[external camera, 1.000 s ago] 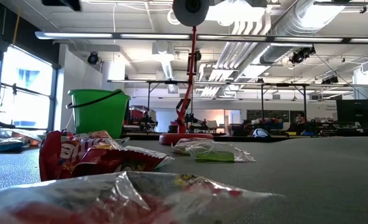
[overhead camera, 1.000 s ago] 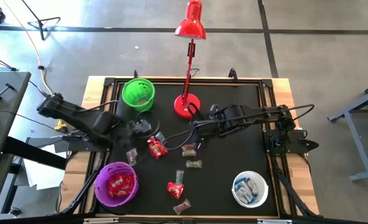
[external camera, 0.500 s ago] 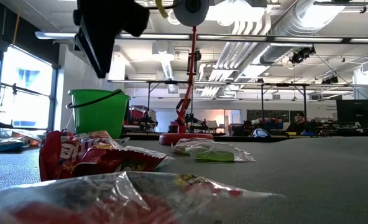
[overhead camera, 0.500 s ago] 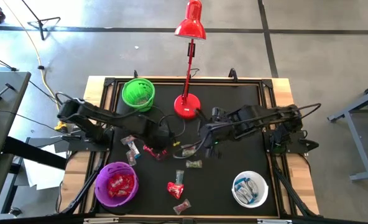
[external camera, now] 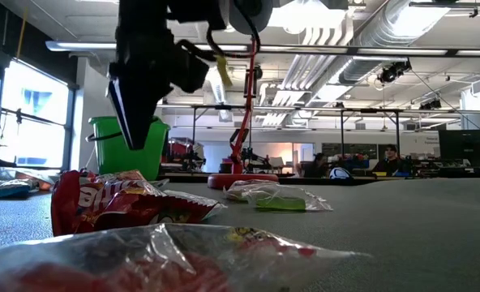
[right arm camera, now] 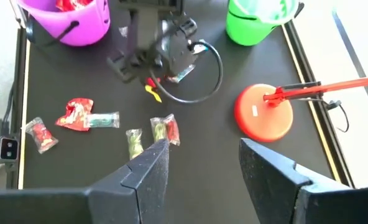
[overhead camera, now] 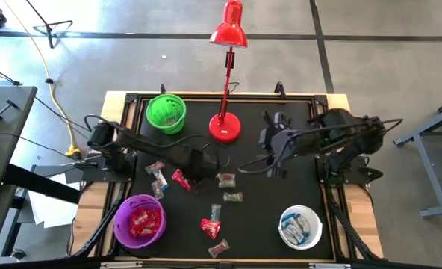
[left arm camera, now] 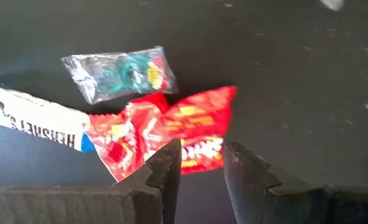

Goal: Sort candy
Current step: Put the red candy into the purple bucket

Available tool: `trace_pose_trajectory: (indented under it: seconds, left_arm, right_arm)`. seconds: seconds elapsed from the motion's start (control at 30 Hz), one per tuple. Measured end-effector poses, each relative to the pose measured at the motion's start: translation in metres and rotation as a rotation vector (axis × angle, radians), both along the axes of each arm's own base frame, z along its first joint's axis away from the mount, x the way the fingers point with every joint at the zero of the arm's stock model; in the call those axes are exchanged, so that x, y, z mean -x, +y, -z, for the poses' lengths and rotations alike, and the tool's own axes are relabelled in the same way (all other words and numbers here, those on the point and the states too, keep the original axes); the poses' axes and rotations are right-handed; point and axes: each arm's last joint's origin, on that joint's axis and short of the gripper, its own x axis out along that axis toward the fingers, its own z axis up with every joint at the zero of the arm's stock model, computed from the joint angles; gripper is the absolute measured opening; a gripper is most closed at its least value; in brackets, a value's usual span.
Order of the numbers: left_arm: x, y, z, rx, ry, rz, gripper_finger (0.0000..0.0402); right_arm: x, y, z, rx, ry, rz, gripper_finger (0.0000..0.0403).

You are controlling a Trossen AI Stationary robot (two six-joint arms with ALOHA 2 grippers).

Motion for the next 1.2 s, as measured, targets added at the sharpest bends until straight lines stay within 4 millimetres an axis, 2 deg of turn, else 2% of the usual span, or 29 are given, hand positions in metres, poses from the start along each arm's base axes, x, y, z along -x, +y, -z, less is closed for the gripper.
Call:
trace_pose_trajectory:
  seconds: [0.23, 0.6, 0.83, 1.2]
  left_arm:
    - [-0.004, 0.012, 0.016, -0.021, 0.069, -0.012, 0.0102]
    - [0.004, 0.024, 0.016, -0.062, 0.179, 0.061, 0.0102]
    - [0.002, 0.029, 0.016, 0.047, 0.168, 0.071, 0.0102]
    - [0.002, 0.028, 0.018, 0.063, 0.156, 0.151, 0.0116]
  right_arm:
    - [0.011, -0.004, -0.008, -0.008, -0.029, 0.001, 0.0192]
    - [0.011, -0.004, -0.008, -0.050, -0.042, 0.051, 0.0192]
    - [0.011, -0.004, -0.008, -0.077, -0.049, 0.085, 0.0192]
    - [0.011, -0.004, -0.008, -0.082, -0.050, 0.090, 0.0192]
